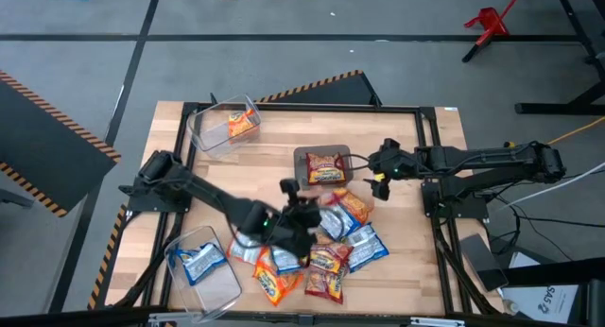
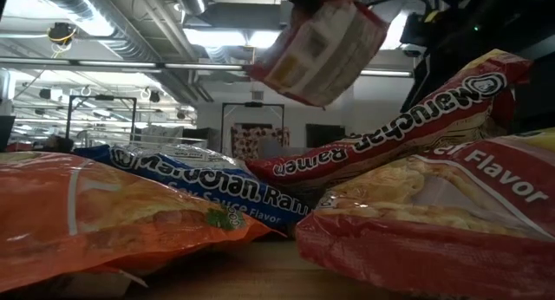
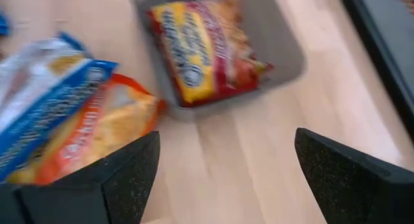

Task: Sort Maruchan noodles
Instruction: Put the red noodle pack into the black bin

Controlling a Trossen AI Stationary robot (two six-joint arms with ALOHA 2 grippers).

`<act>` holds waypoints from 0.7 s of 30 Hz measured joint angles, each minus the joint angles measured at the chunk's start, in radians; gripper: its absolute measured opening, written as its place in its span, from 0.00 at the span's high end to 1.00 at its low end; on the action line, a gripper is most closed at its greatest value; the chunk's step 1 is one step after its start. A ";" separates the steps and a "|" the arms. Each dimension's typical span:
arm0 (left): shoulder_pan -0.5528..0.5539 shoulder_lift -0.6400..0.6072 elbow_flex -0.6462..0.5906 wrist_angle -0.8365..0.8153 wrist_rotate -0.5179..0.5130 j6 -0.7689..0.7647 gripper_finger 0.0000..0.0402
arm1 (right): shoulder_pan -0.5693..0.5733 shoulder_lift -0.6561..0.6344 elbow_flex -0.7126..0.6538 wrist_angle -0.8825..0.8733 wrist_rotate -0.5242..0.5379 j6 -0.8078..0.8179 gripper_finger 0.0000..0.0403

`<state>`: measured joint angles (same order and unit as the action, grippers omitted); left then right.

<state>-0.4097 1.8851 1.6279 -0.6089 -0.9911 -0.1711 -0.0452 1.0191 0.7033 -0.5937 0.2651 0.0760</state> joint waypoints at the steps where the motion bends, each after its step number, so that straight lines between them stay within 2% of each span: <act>1: 0.020 0.000 0.001 0.007 -0.007 0.020 1.00 | 0.000 0.000 0.000 -0.012 0.024 0.014 0.15; 7: 0.162 0.000 0.001 0.050 -0.010 0.091 1.00 | -0.001 0.000 0.000 -0.080 0.169 0.084 0.15; 12: 0.266 0.000 -0.005 0.104 0.064 0.093 1.00 | -0.001 0.000 0.000 -0.139 0.258 0.141 0.15; 19: 0.308 0.078 -0.008 0.139 0.096 0.066 1.00 | -0.001 0.000 0.000 -0.203 0.339 0.216 0.15; 21: 0.308 0.110 -0.008 0.152 0.073 0.067 1.00 | -0.001 0.000 0.000 -0.203 0.346 0.216 0.15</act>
<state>-0.1020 1.9948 1.6199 -0.4568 -0.9180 -0.1042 -0.0463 1.0191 0.7033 -0.7962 0.6108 0.2924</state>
